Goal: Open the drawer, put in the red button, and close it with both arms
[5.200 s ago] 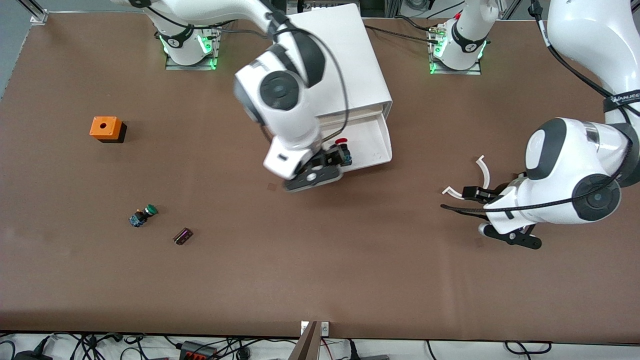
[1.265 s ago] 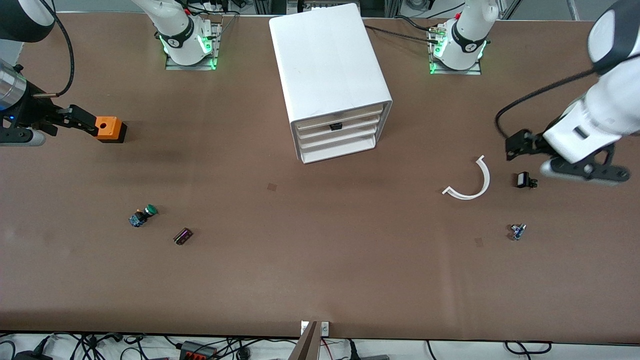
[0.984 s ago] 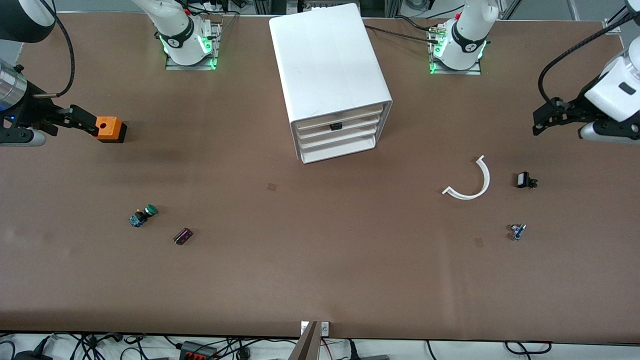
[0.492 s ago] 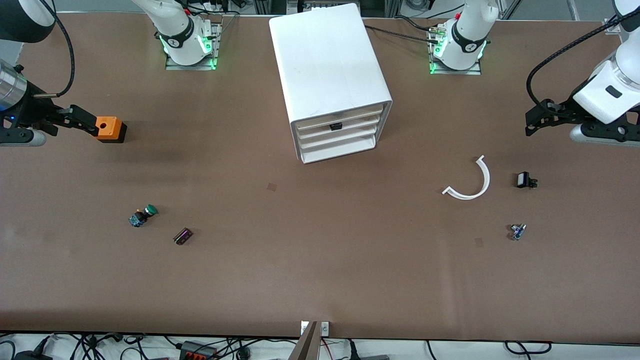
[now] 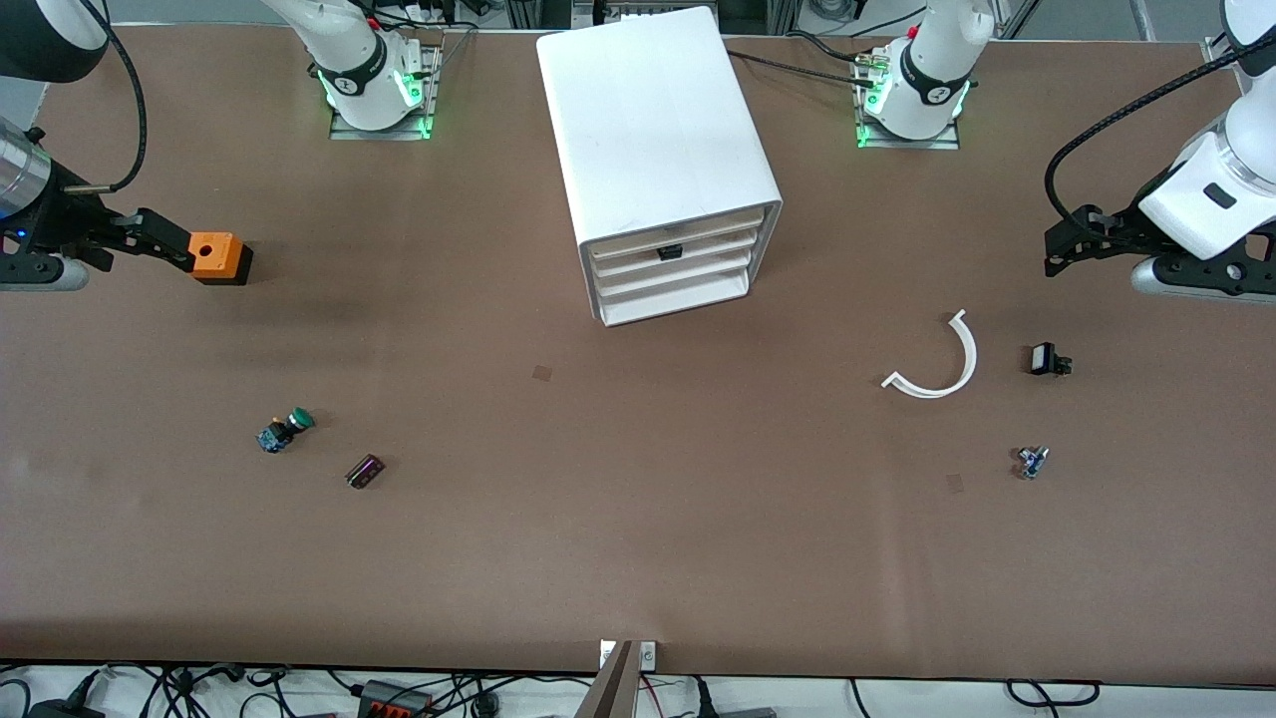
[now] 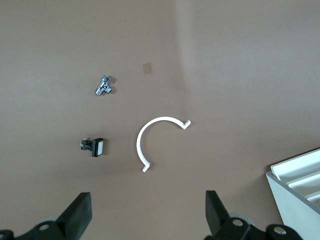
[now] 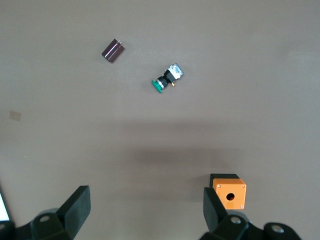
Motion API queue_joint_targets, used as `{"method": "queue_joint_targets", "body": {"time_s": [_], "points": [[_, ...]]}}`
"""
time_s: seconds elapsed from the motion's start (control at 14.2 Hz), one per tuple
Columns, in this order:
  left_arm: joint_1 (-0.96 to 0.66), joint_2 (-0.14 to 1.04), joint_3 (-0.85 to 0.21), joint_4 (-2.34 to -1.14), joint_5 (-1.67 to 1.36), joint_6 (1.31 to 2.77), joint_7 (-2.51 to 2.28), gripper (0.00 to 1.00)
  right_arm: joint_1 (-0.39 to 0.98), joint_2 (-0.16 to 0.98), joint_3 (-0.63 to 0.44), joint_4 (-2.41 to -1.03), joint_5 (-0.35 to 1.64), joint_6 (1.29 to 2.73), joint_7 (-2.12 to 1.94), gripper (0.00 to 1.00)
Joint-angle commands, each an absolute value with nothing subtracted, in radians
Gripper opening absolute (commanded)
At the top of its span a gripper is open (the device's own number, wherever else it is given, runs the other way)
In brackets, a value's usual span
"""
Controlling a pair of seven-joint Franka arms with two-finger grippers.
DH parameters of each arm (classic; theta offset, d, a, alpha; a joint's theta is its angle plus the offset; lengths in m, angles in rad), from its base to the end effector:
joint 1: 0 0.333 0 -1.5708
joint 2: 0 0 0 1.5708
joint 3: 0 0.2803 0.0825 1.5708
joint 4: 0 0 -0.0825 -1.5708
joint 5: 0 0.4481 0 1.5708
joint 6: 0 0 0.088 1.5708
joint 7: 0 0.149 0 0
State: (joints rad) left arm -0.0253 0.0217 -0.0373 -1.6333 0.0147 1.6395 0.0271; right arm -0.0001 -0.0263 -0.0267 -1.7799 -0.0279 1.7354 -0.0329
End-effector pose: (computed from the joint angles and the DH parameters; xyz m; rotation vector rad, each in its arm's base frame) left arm 0.6266 -0.0370 0.5056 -3.1242 0.1420 0.0238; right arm 0.6157 -0.0203 0.4645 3.1152 0.0170 -0.0296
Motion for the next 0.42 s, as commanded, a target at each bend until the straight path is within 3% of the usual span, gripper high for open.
{"method": "queue_joint_targets", "body": {"time_s": [0.0, 0.35], "points": [[-0.025, 0.038, -0.032, -1.597, -0.006, 1.612, 0.038, 1.0, -0.015, -0.043, -0.012, -1.781, -0.028, 1.73, -0.048, 1.0], [-0.026, 0.038, -0.032, -1.595, -0.006, 1.611, 0.032, 1.0, -0.015, -0.041, -0.014, -1.776, -0.028, 1.727, -0.049, 1.0]]}}
